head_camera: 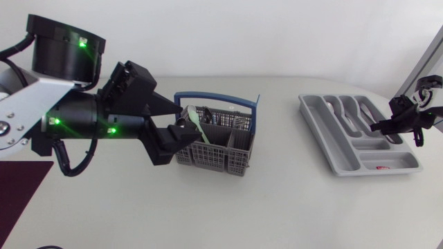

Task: Unload the cutlery basket into the drawer organizer.

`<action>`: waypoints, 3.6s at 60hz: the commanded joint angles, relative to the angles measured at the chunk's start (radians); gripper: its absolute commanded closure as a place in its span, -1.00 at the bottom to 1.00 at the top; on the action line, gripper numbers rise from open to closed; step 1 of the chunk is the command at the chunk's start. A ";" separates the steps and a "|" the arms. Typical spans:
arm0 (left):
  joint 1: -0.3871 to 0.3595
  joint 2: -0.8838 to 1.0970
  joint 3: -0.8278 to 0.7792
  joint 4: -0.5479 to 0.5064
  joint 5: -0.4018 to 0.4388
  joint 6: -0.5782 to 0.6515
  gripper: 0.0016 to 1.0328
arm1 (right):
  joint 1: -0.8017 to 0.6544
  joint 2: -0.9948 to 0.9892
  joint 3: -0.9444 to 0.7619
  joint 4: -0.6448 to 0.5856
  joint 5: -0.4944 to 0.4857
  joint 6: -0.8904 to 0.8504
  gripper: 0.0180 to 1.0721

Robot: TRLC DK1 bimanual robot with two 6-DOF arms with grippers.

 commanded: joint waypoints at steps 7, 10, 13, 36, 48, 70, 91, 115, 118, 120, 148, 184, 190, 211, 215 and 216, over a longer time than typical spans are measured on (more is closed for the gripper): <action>-0.026 0.004 -0.065 0.053 -0.065 0.042 -0.83 | 0.013 -0.129 -0.124 0.040 -0.006 0.040 -0.17; -0.038 0.012 -0.073 0.073 -0.091 0.048 -0.83 | 0.019 -0.176 -0.170 0.056 -0.012 0.042 -0.20; -0.042 0.018 -0.079 0.091 -0.105 0.051 -0.83 | 0.028 -0.235 -0.228 0.079 -0.023 0.042 -0.23; -0.009 0.001 -0.131 0.174 -0.214 0.085 -0.83 | 0.160 -0.730 -0.718 0.165 -0.174 0.031 -0.30; -0.096 0.030 -0.193 0.311 -0.337 0.126 -0.83 | 0.291 -0.976 -0.943 0.201 -0.194 0.045 -0.30; -0.337 0.305 -0.207 0.691 -0.650 0.236 -0.80 | 0.473 -1.158 -1.093 0.185 -0.145 0.102 -0.30; -0.421 0.573 -0.096 0.940 -0.875 0.302 -0.68 | 0.475 -1.155 -1.115 0.200 -0.148 0.093 -0.30; -0.400 0.739 0.030 1.078 -0.983 0.305 -0.36 | 0.432 -1.141 -1.132 0.229 -0.171 0.068 -0.30; -0.395 0.751 0.039 1.095 -0.986 0.307 -0.30 | 0.427 -1.140 -1.135 0.232 -0.173 0.067 -0.30; -0.394 0.763 0.050 1.098 -0.989 0.312 -0.26 | 0.424 -1.138 -1.136 0.237 -0.177 0.065 -0.30; -0.403 0.848 0.059 1.250 -1.042 0.365 0.39 | 0.398 -1.135 -1.155 0.254 -0.193 0.053 -0.30; -0.366 0.776 -0.030 1.300 -1.030 0.365 0.93 | 0.401 -1.138 -1.164 0.254 -0.193 0.050 -0.30; -0.372 0.739 -0.050 1.300 -1.021 0.367 0.93 | 0.403 -1.138 -1.163 0.255 -0.193 0.050 -0.30; -0.398 0.605 -0.116 1.299 -0.995 0.401 0.93 | 0.410 -1.146 -1.163 0.252 -0.193 0.051 -0.30; -0.403 0.576 -0.134 1.300 -0.983 0.404 0.93 | 0.410 -1.152 -1.161 0.246 -0.193 0.051 -0.30; -0.404 0.565 -0.141 1.299 -0.980 0.405 0.93 | 0.410 -1.153 -1.161 0.244 -0.193 0.051 -0.30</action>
